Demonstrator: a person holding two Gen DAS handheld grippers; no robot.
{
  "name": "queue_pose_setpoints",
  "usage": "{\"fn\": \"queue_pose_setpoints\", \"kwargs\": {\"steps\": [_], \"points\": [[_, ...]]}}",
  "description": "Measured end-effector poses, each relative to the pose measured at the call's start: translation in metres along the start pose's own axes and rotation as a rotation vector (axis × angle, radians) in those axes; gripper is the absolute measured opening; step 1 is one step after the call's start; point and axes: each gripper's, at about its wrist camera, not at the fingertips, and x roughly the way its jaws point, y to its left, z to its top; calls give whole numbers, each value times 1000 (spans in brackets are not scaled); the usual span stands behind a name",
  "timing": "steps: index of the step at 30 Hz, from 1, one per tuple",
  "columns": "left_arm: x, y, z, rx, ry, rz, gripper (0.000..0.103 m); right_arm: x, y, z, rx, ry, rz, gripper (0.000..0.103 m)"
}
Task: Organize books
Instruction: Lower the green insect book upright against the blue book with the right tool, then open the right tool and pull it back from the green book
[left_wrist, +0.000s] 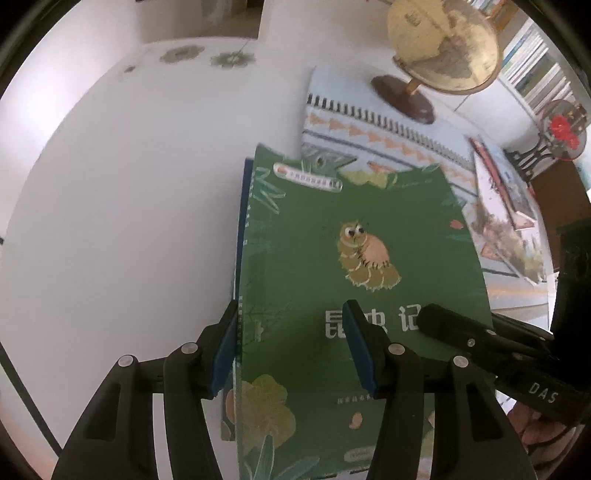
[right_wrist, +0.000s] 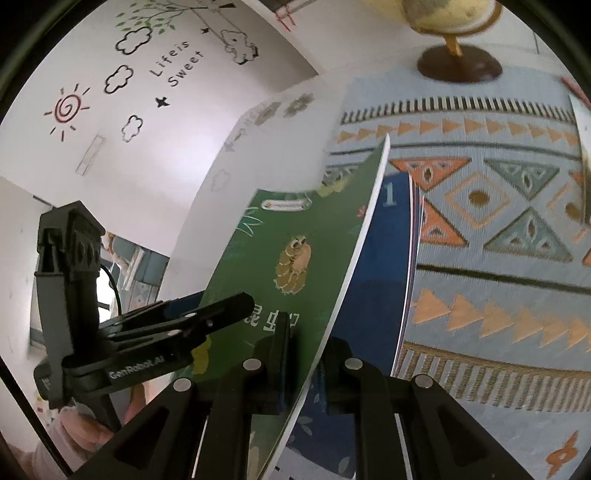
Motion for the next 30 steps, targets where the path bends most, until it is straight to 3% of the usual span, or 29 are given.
{"fn": "queue_pose_setpoints", "kwargs": {"steps": [18, 30], "points": [[3, 6, -2, -49, -8, 29, 55, 9, -19, -7, 113, 3, -6, 17], [-13, 21, -6, -118, -31, 115, 56, -34, -62, -17, 260, -87, -31, 20]]}}
